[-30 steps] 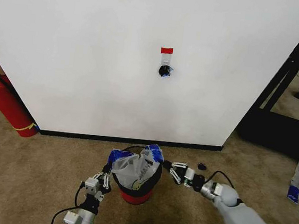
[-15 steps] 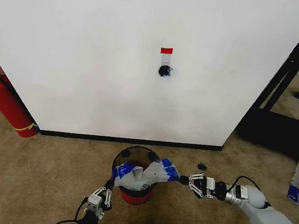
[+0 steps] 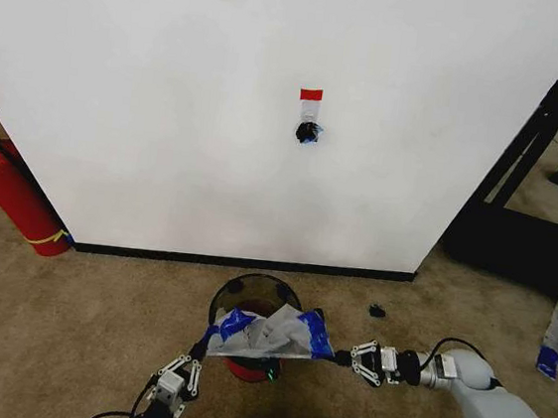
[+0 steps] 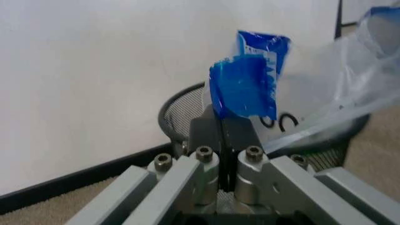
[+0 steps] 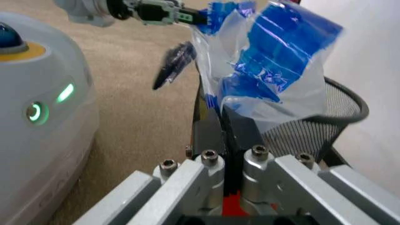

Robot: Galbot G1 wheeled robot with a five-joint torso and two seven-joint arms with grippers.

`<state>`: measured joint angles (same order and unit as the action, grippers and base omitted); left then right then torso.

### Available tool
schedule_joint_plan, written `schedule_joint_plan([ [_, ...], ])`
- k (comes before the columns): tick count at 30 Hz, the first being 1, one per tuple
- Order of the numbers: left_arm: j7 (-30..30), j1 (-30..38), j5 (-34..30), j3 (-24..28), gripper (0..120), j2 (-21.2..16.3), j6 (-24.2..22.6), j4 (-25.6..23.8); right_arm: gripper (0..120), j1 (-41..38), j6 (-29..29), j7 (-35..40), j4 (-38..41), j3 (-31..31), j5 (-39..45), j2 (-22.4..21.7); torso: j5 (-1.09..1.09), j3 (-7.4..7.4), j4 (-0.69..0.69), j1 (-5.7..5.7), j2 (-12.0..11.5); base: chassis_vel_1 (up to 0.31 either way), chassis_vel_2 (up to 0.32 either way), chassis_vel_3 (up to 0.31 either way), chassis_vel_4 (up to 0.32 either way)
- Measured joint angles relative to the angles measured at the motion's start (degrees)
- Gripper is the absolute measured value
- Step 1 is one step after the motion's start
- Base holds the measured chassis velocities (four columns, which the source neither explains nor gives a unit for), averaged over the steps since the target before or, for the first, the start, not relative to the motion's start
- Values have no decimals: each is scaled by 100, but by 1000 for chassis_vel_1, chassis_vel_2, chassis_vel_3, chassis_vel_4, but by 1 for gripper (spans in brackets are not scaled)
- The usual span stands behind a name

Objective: Pick up the garbage bag from the wall and place it over the trash bin.

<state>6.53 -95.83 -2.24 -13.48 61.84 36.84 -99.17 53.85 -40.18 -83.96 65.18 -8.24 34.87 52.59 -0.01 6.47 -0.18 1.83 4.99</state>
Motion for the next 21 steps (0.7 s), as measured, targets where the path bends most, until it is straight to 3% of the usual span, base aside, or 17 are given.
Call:
schedule_joint_plan([
  [6,159,21,308,39,0,25,-142,334,0,-67,-178,36,-349,-23,-154,168,-1,0,0,0,0,0,0,0,0],
  [11,312,224,453,117,0,139,-208,709,0,-71,-644,527,-806,-16,-494,486,1,0,0,0,0,0,0,0,0],
  [21,359,487,454,245,0,313,-320,837,0,-135,-693,1353,-1070,60,-932,719,1,0,0,0,0,0,0,0,0],
])
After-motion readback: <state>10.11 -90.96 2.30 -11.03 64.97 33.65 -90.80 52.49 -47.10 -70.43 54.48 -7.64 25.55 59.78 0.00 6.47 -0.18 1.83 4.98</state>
